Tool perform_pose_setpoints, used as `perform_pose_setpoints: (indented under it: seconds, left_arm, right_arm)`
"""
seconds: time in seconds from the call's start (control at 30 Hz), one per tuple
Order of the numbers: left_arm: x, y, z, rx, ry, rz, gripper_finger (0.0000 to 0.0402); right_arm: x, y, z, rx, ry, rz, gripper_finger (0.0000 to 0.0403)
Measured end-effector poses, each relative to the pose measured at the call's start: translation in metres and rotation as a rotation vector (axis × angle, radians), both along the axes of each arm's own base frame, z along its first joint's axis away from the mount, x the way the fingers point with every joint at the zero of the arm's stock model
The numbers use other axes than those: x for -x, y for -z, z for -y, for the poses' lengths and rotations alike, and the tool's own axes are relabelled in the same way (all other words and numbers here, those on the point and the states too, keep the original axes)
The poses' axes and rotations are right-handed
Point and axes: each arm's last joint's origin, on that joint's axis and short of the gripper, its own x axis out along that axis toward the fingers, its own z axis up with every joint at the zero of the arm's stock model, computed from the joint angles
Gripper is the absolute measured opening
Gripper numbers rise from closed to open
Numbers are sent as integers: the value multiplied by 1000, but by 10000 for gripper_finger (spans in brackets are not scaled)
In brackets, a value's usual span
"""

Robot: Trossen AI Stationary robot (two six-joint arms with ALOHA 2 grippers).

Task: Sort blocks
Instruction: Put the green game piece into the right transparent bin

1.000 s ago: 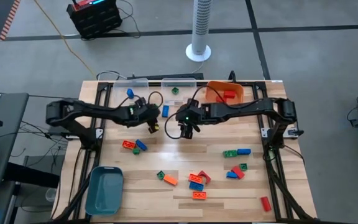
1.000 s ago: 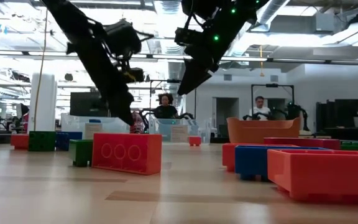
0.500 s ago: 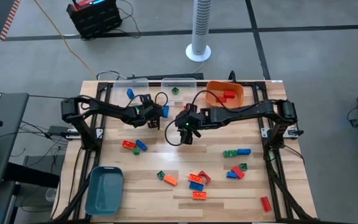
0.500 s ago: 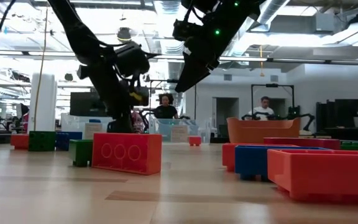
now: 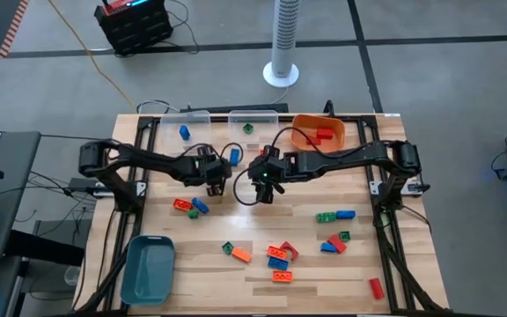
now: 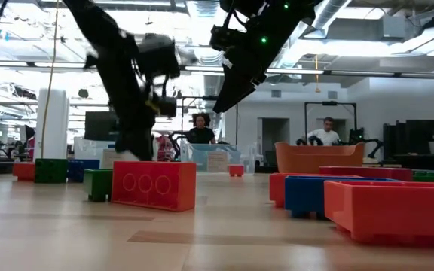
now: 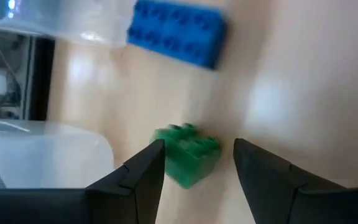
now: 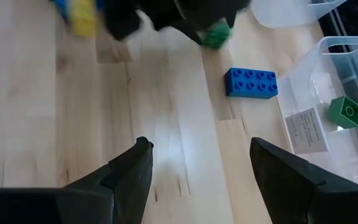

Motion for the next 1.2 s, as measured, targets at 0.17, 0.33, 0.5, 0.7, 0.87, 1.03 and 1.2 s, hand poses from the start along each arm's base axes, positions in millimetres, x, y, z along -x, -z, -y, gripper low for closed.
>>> perform_pose_setpoints:
  seconds: [0.17, 0.33, 0.5, 0.7, 0.87, 1.03, 1.2]
  left_arm:
    - [1, -35, 21, 36, 81, 35, 187]
    - [17, -56, 27, 75, 165, 9, 187]
    - [25, -66, 12, 226, 89, 121, 187]
    - [29, -61, -10, 371, -223, 264, 187]
    - [25, -53, -13, 391, -315, 285, 187]
    - [17, -40, -16, 390, -351, 281, 187]
    - [11, -22, -19, 334, -391, 218, 187]
  right_arm:
    - [0, 0, 1, 4, 5, 0, 276]
    - [0, 0, -1, 4, 0, 0, 276]
    - [-3, -2, -4, -10, 8, 40, 276]
    - [-4, 6, -16, -52, 29, 94, 276]
    - [0, 26, -24, -57, 12, 108, 276]
    - [1, 31, -25, -61, 16, 126, 276]
    - [-2, 28, -30, -64, 2, 164, 276]
